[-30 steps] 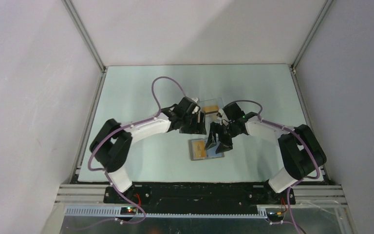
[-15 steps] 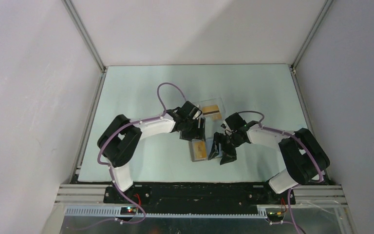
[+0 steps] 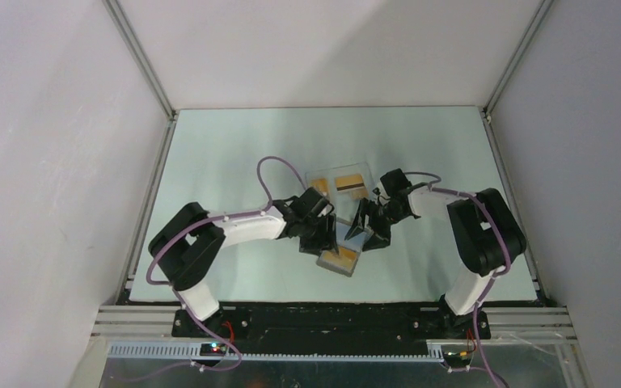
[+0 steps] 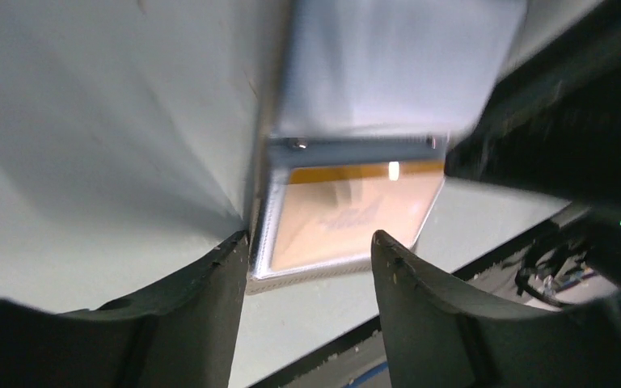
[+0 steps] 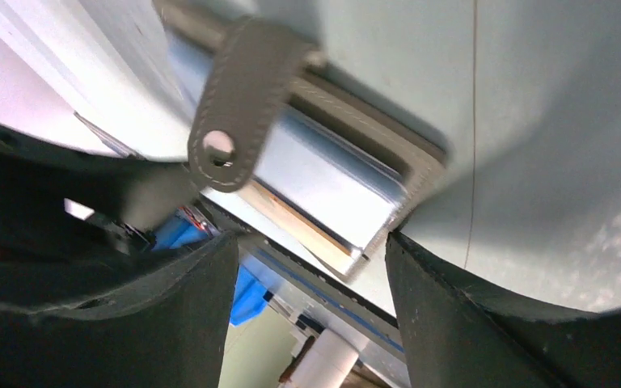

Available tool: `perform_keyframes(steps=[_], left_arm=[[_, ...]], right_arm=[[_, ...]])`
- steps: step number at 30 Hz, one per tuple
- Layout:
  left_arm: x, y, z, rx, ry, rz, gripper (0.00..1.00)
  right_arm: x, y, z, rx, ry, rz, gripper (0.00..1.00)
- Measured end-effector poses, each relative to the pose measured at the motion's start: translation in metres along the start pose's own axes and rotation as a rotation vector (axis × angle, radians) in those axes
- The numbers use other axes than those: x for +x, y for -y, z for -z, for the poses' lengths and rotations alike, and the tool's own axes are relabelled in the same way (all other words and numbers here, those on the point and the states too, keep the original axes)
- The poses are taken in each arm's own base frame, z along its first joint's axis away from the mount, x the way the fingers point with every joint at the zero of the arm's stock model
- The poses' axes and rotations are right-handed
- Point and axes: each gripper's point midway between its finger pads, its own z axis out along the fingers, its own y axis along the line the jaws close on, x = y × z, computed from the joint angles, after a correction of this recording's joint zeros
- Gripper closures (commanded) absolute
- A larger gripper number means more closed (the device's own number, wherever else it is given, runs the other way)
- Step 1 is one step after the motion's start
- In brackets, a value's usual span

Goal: Put the credit cards into the card holder
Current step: Insert the credit card into the card slot.

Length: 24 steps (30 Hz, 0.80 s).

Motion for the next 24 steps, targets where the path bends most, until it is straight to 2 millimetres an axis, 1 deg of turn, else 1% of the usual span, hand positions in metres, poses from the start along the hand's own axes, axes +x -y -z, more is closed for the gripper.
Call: perform_keyframes(steps=[5, 9, 11, 15, 19, 21, 24], left_arm=[[0.034, 0.014, 0.000, 0.017, -0.041, 0.001, 0.41], [0.049, 0.031, -0.001, 0.047, -0.052, -0.010, 0.42], [0.052, 0.041, 0.000, 0.062, -0.053, -0.017, 0.42], [0.049, 0.066, 0.003, 0.107, -0.041, -0.029, 0.38], [0.041, 0.094, 0.005, 0.182, -0.016, -0.047, 0.35], [0.037, 0.101, 0.005, 0.206, 0.004, -0.054, 0.33], [0.034, 0.102, 0.004, 0.216, 0.024, -0.055, 0.30]], right_arm=[[-0.027, -0.013, -0.003, -0.011, 0.020, 0.029, 0.30], [-0.038, -0.024, -0.009, -0.010, 0.012, 0.074, 0.30], [-0.040, -0.031, -0.014, -0.012, 0.001, 0.104, 0.30], [-0.042, -0.042, -0.021, -0.015, -0.010, 0.168, 0.30], [-0.040, -0.045, -0.024, -0.005, -0.012, 0.220, 0.30], [-0.039, -0.045, -0.025, 0.006, -0.015, 0.231, 0.29], [-0.036, -0.040, -0.022, 0.038, -0.012, 0.236, 0.29]])
